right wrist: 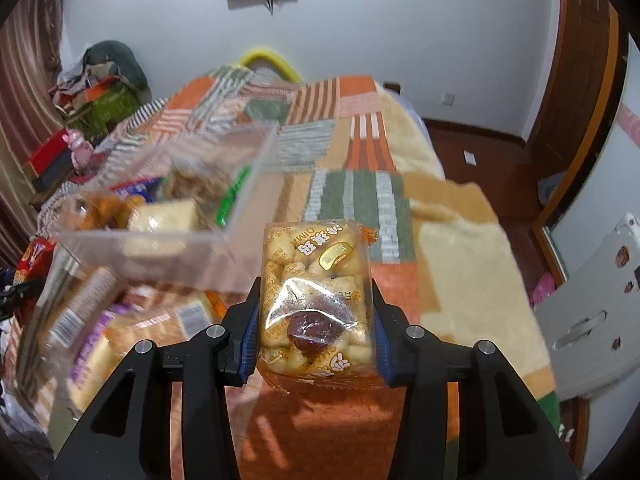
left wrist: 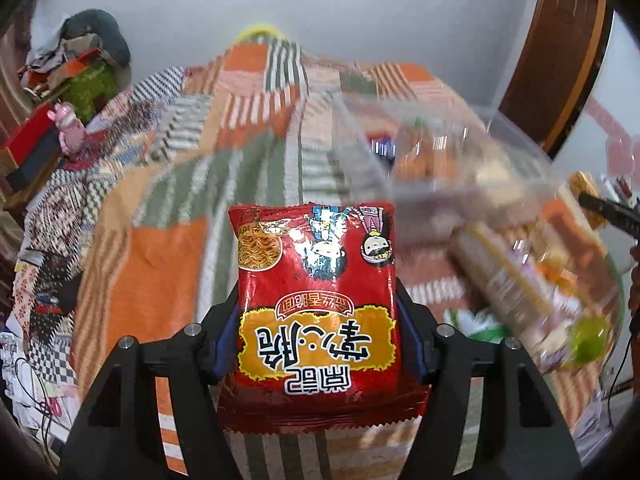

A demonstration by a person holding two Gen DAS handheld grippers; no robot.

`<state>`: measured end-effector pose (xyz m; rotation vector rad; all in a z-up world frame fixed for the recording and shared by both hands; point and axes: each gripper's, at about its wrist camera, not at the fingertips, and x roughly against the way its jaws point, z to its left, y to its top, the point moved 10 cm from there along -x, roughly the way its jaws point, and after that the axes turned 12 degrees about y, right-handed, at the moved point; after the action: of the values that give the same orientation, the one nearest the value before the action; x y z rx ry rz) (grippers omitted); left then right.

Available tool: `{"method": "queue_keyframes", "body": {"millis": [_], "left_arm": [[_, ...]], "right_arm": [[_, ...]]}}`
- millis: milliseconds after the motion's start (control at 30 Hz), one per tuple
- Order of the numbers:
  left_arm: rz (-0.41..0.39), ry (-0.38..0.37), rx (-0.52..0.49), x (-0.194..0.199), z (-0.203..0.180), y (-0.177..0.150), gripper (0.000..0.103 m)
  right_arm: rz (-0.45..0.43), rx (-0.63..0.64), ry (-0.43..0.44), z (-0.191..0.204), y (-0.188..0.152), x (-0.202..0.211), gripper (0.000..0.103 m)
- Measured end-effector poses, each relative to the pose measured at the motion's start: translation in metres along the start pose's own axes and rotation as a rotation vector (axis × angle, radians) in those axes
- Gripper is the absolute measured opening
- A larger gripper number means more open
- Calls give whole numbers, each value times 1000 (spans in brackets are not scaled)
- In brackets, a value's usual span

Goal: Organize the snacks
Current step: 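Carry both snacks over the clear box and release them inside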

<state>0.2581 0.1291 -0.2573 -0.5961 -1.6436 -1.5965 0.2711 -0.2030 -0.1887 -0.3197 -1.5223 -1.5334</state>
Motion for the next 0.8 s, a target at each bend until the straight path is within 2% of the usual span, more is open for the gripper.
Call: {"method": "queue_keyframes", "body": {"millis": [167, 367, 500, 633, 800], "left_arm": [[-92, -19, 32, 26, -2, 39, 65], [-176, -54, 10, 45, -25, 81, 65], [-205, -90, -3, 49, -45, 101, 65], [-227, -90, -46, 45, -68, 117, 65], [-215, -107, -77, 28, -96, 130, 65]], "right_arm": [[-68, 24, 26, 14, 25, 13, 42], [-122, 61, 63, 35, 51, 13, 42], [-147, 75, 93, 50, 63, 9, 42], [-153, 91, 114, 62, 72, -4, 42], [-144, 93, 129, 67, 79, -21, 42]]}}
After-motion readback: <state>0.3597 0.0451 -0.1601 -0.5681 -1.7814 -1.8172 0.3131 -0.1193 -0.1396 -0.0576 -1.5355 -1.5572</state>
